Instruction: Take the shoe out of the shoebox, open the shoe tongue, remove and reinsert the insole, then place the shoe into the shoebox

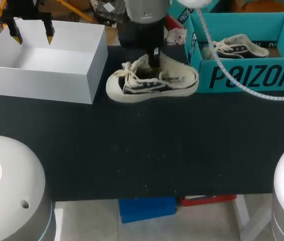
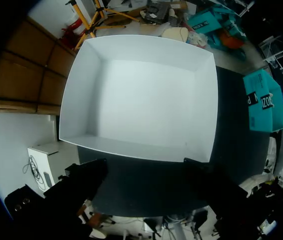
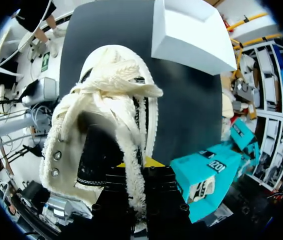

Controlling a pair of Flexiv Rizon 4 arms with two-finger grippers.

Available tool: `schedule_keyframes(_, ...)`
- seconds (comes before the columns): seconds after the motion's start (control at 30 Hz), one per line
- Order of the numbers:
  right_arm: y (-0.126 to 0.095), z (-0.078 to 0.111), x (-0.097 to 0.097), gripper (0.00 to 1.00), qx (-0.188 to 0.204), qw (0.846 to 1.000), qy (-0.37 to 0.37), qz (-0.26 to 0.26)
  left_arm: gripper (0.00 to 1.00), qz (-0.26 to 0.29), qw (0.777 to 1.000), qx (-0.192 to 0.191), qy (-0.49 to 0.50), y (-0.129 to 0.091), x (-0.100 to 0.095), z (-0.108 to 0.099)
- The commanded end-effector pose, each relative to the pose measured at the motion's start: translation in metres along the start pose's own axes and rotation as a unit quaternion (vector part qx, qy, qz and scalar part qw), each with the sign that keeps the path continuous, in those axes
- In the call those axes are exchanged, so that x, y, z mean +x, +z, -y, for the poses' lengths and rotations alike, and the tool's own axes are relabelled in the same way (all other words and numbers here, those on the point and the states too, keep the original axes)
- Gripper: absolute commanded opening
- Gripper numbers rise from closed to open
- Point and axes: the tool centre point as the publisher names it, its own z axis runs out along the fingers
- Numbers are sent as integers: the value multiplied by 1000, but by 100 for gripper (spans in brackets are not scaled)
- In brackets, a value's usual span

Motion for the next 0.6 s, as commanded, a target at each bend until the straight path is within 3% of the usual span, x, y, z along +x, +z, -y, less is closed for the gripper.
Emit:
schedule_keyframes(0.03,58,-27,21,0,-7,1000,15,4,100,1,1000,0,-1,-1,0,-1)
schedule_keyframes(0.33,114,-41,47,0,-55,998,15,-30,100,1,1000,0,-1,-1,0,-1)
schedule_keyframes(0.6,137,-45,54,0,-83,995,-6,-58,100,1,1000,0,-1,-1,0,-1)
